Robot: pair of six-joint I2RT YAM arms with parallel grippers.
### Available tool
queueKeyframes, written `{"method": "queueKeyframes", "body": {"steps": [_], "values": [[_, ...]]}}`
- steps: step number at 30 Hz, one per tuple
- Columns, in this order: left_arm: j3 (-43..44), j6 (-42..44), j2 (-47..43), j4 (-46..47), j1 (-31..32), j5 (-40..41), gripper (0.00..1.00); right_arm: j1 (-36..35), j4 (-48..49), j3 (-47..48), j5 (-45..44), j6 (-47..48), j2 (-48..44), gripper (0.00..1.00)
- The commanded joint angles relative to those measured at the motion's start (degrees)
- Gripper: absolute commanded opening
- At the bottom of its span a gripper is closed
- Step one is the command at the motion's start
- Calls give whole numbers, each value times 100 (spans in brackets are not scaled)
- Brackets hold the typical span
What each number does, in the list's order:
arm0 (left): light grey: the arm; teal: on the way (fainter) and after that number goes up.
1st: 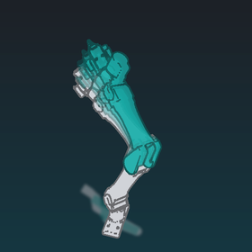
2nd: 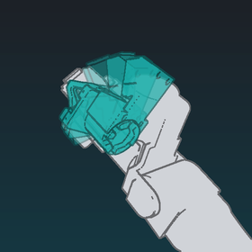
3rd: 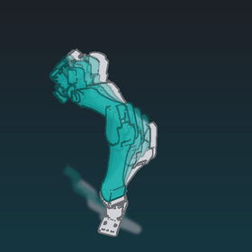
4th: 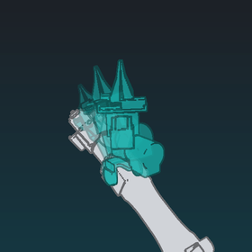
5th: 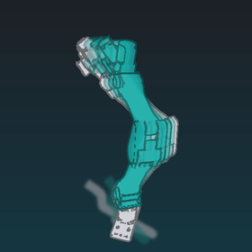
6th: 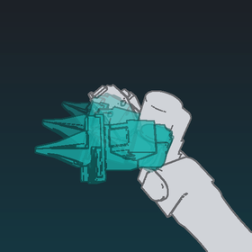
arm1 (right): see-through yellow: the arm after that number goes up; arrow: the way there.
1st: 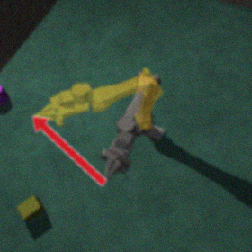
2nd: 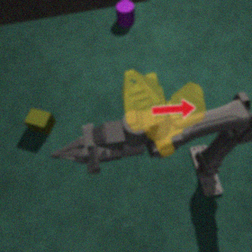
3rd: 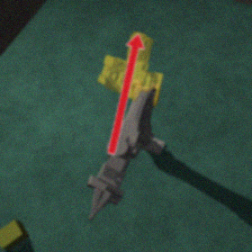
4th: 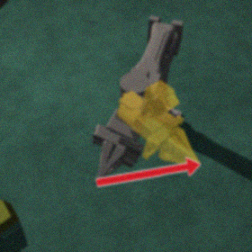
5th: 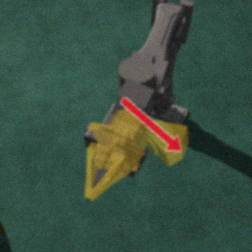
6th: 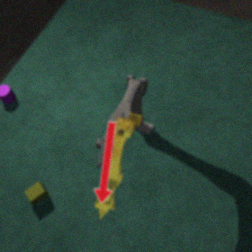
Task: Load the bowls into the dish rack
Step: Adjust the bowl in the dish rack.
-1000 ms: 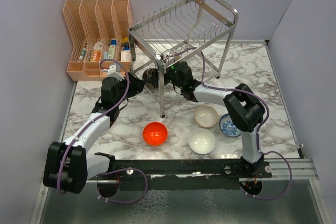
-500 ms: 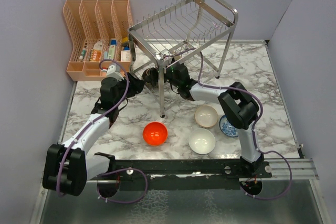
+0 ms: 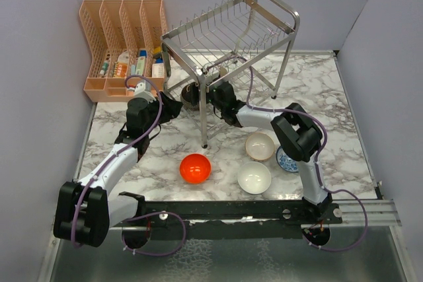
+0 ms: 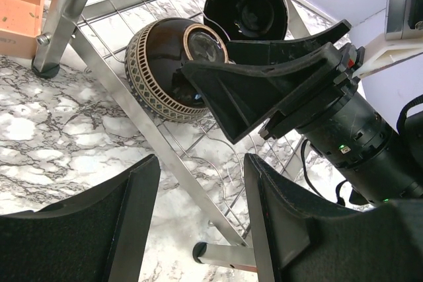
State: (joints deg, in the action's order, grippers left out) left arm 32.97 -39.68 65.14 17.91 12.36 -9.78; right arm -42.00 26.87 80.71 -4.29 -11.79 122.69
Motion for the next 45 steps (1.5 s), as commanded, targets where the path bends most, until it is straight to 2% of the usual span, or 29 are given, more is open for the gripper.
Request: {"method": "queueKeyframes", "body": {"steps": [1,5,14,21,25,35,41,45], "values": [[-19,91,-125,-19,-35,64,56,16,-275,40,-738,-110,27,75],[-28,94,-133,-33,-33,72,56,16,-281,43,-1054,-219,-2,73],[-39,29,-77,52,-35,31,56,114,-294,68,-1096,-463,14,72],[21,-109,51,238,-42,-38,56,385,-270,-48,-655,-1055,25,71],[86,-363,266,539,-41,-209,56,429,-157,-131,-291,-1082,-36,72],[326,-1347,950,1421,-41,-751,56,438,-141,-244,-15,-1177,-187,72],[753,-1666,1346,1332,-41,-758,55,469,-134,-316,8,-1281,-277,72],[1191,-1806,1724,857,-43,-753,54,507,-150,-341,29,-1288,-379,74]]}}
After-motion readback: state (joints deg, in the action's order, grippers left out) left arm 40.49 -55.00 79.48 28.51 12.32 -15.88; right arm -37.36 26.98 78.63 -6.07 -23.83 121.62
